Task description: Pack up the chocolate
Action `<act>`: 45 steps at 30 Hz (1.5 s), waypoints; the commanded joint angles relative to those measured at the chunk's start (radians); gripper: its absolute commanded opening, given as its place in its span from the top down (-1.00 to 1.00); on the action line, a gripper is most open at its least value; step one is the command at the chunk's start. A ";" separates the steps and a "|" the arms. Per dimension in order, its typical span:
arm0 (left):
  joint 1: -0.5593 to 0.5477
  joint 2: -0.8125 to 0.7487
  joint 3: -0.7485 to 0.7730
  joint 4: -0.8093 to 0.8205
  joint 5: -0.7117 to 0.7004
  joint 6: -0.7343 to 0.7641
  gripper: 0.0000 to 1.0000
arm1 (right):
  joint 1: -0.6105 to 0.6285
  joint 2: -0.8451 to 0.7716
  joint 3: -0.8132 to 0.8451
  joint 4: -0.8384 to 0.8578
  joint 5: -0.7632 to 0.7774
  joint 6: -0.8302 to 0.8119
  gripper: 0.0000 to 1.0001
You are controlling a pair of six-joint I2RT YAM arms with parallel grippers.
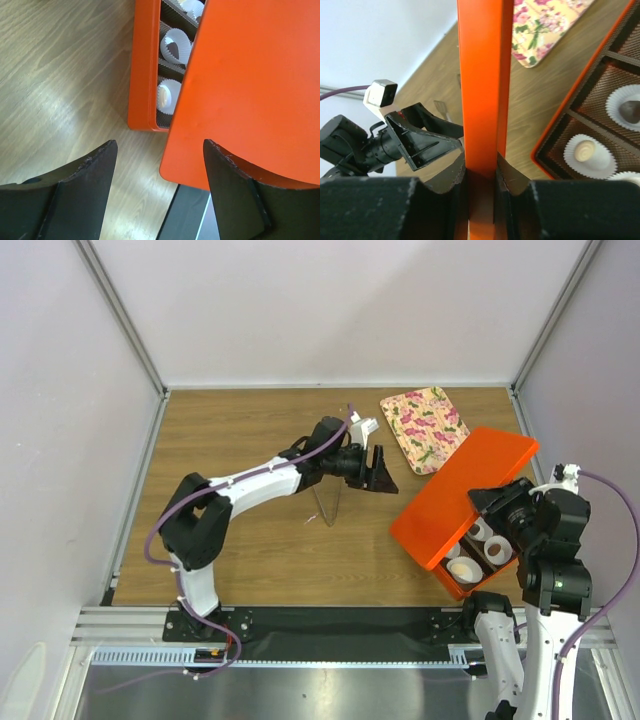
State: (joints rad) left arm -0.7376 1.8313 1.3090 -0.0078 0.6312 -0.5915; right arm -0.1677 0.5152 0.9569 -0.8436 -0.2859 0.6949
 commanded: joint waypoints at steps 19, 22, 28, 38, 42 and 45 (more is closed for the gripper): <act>-0.054 0.221 0.191 0.175 0.150 -0.088 -0.53 | -0.016 0.002 0.013 0.147 -0.019 0.002 1.00; -0.054 0.244 0.210 0.170 0.165 -0.091 -0.54 | -0.018 0.002 0.013 0.162 -0.036 0.012 1.00; -0.051 0.292 0.234 0.279 0.248 -0.169 -0.53 | -0.019 0.009 0.013 0.164 -0.056 0.008 1.00; -0.052 0.345 0.246 0.491 0.355 -0.344 -0.39 | -0.024 0.019 -0.014 0.147 -0.056 -0.017 1.00; -0.054 0.356 0.246 0.546 0.372 -0.390 -0.13 | -0.033 0.035 -0.014 0.089 0.008 -0.055 1.00; -0.052 0.371 0.260 0.552 0.377 -0.406 -0.01 | -0.038 0.062 0.000 0.017 0.085 -0.101 0.73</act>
State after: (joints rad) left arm -0.7795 2.1971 1.5154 0.4469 0.9508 -0.9527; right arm -0.1989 0.5503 0.9352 -0.8043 -0.2806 0.6495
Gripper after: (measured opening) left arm 0.526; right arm 0.240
